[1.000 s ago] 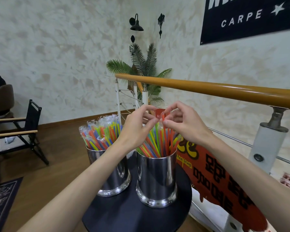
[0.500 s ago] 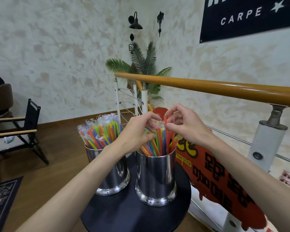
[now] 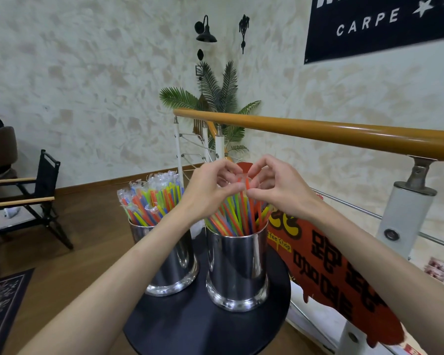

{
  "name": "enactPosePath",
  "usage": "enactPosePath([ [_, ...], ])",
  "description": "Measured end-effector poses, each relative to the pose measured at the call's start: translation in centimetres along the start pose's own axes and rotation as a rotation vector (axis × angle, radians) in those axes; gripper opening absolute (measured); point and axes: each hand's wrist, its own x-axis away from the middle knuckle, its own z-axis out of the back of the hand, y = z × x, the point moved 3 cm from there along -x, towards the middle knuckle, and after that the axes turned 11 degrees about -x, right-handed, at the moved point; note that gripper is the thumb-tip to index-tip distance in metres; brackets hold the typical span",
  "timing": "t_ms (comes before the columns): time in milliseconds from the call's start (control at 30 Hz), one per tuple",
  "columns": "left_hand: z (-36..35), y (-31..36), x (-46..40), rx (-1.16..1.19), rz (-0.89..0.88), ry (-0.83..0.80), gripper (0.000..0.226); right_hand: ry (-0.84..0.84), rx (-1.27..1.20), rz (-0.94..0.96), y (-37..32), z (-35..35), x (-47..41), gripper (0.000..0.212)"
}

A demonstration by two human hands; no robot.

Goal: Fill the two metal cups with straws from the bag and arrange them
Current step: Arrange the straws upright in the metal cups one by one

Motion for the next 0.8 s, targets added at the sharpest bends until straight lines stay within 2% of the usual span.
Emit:
enactPosePath([
  [133,0.7,0.5,-1.2,0.054,-0.045,-0.057,0.011,0.044,-0.020,0.015,-0.8,0.3,-0.4,0.038],
  [233,0.9,0.7,-1.6,0.057,-0.055,-0.069,0.013,0.065,-0.045,0.023,-0.9,0.3,-0.7,0.042],
  [400,0.8,0.2,-1.9,0.053,-0.034,-0.063,0.004,0.016,-0.076,0.015,-0.7,0.3,-0.3,0.029],
  [467,1.1,0.2,-2.1,0.051,-0.028,-0.050,0.004,-0.024,-0.102,-0.018,-0.8,0.3,0.1,0.026],
  [567,1.8,0.5,-2.4,0.092,-0.008,-0.009,0.007,-0.111,-0.156,-0.141,-0.7,-0.2,0.7,0.041],
  [633,2.0,0.7,-2.8,0.098,-0.007,0.014,0.006,-0.111,-0.192,-0.196,-0.5,-0.3,0.7,0.041],
  [700,2.1,0.9,-3.0,0.111,-0.008,0.017,0.000,-0.069,-0.116,-0.094,-0.4,-0.1,0.5,0.029],
  [800,2.2,1.4,-3.3,0.126,-0.022,0.048,0.005,-0.082,0.114,0.146,-0.3,0.1,0.2,0.013],
])
